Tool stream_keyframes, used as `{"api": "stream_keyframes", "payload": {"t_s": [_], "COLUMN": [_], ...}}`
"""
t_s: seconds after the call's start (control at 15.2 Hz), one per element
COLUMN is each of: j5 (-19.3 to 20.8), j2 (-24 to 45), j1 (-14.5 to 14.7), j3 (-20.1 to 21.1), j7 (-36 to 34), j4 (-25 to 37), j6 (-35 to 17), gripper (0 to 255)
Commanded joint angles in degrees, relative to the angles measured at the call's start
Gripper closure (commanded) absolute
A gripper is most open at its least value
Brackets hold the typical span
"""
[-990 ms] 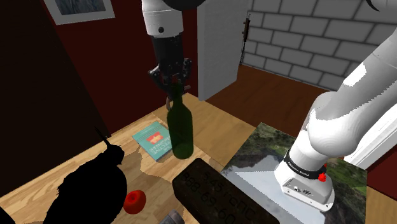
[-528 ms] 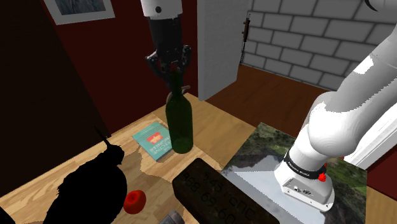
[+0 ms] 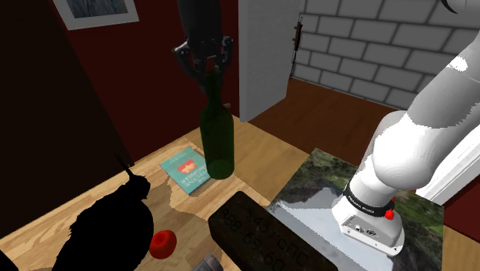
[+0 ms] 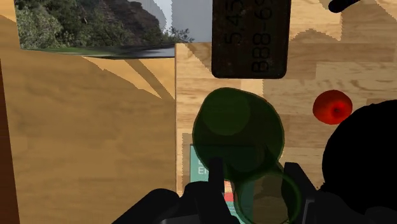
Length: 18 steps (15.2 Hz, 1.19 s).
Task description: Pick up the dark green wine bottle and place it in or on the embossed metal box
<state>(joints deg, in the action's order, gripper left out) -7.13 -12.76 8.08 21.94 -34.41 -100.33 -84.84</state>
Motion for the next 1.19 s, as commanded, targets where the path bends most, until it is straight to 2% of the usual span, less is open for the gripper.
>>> {"api": "stream_keyframes", "payload": {"t_s": [0.0,0.59,1.12], "j5": [-1.0,-5.6,-10.1], "j2": [-2.38,-10.94,-14.66], "j1": [0.53,3.42,5.76], "j3": [0.28,2.44,5.88], "j7": [-0.87,-7.28,-16.31], "j4": [-0.44,2.07,10.27], "j6": [1.72,11.49,21.66], "gripper": [255,255,255]}}
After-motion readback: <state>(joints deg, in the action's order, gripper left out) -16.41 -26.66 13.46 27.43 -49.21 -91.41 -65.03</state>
